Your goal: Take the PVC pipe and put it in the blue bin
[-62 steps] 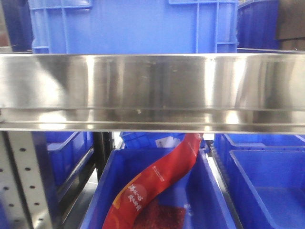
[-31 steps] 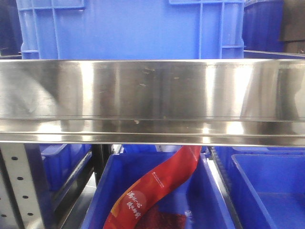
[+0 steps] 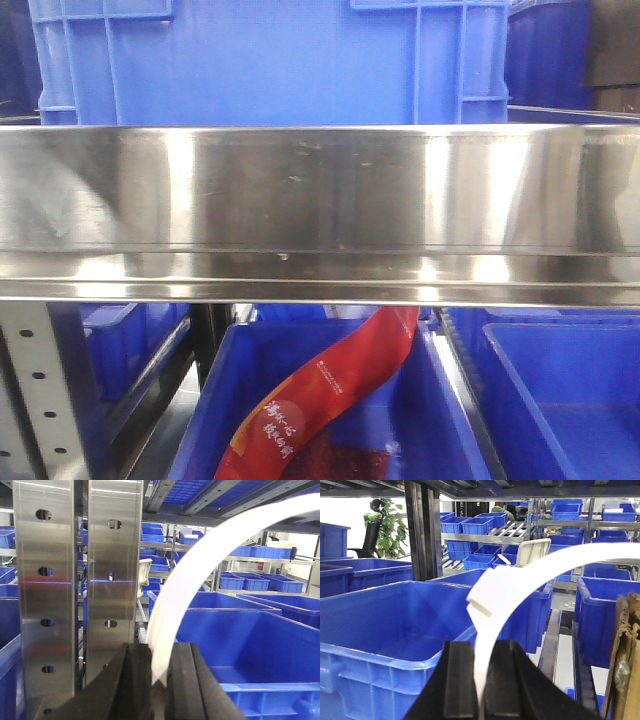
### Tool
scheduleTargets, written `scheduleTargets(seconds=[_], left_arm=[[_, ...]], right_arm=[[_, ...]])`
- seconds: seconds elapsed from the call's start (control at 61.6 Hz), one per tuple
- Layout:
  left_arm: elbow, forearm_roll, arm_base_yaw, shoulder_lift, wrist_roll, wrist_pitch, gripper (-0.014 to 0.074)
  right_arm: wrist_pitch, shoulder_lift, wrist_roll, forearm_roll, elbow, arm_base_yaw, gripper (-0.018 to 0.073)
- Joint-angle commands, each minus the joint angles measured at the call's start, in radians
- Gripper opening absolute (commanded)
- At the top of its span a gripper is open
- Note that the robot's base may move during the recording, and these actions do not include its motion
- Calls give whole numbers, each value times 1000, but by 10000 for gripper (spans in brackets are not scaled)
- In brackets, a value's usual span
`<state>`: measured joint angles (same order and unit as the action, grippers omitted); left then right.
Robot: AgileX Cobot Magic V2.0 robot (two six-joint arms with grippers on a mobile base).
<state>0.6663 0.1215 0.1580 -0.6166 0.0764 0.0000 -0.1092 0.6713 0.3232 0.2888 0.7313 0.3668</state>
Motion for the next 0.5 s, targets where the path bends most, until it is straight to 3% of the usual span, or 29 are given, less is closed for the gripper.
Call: scheduleTargets(seconds=[0.0,0.487], left_arm=[[1,8,6,3,-1,-24,-111],[1,8,6,3,-1,-24,-111]], right_arm=[[20,-7,-5,11,4,1,-168],[20,-7,-5,11,4,1,-168]])
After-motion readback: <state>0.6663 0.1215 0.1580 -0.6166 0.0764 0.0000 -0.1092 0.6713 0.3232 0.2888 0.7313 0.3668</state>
